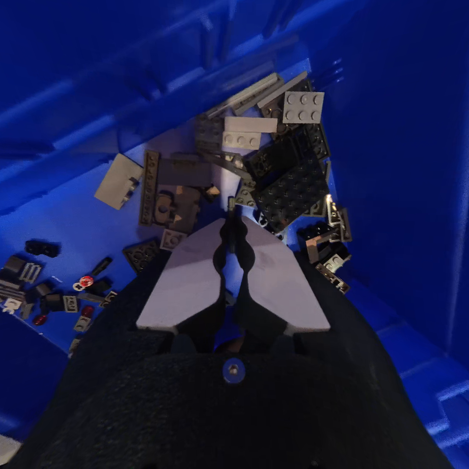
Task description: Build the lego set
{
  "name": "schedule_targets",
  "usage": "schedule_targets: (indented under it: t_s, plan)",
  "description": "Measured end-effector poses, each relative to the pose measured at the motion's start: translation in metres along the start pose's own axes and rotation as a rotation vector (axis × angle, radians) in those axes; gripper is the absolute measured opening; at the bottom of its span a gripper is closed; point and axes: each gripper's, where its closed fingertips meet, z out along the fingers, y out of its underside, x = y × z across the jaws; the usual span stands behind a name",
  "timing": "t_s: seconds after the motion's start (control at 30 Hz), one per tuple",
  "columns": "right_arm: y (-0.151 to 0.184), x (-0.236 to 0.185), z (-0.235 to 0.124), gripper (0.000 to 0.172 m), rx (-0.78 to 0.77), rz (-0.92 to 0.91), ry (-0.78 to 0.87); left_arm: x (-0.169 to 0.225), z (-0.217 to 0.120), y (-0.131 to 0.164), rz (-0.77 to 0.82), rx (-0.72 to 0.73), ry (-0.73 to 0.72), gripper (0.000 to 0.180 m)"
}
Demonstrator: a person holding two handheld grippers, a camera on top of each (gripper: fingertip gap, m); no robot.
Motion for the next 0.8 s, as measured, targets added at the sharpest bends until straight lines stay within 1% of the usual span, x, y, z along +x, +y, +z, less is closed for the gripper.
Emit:
schedule_targets:
  t_s: [0.07, 0.13, 0.27, 0.37, 0.47, 0.57, 0.67, 0.8]
  plan:
    - [0.000, 0.003, -0.006, 0.005, 0.011, 0.003, 0.048, 0.001, -0.002, -0.003, 0.009, 0.024, 0.002, 0.033]
    - [-0.005, 0.005, -0.022, 0.005, 0.065, 0.034, 0.072, 0.002, -0.004, -0.005, 0.015, 0.041, 0.004, 0.033]
    - [-0.020, 0.005, -0.070, 0.004, 0.154, 0.042, 0.153, 0.001, -0.005, -0.009, 0.034, 0.056, -0.009, 0.033]
    - [-0.047, -0.006, -0.113, 0.004, 0.228, -0.011, 0.217, -0.004, -0.004, -0.013, 0.083, 0.046, -0.066, 0.033]
    - [-0.096, -0.029, -0.149, 0.004, 0.355, -0.036, 0.229, -0.011, -0.004, -0.025, 0.135, 0.044, -0.126, 0.034]
    - [-0.155, -0.057, -0.170, 0.004, 0.461, -0.014, 0.219, -0.017, -0.004, -0.042, 0.218, 0.054, -0.187, 0.035]
    - [-0.217, -0.096, -0.174, 0.004, 0.573, 0.018, 0.160, -0.025, -0.005, -0.052, 0.312, 0.076, -0.243, 0.038]
    - [-0.292, -0.150, -0.156, 0.004, 0.731, 0.095, 0.061, -0.027, -0.009, -0.051, 0.353, 0.166, -0.271, 0.042]
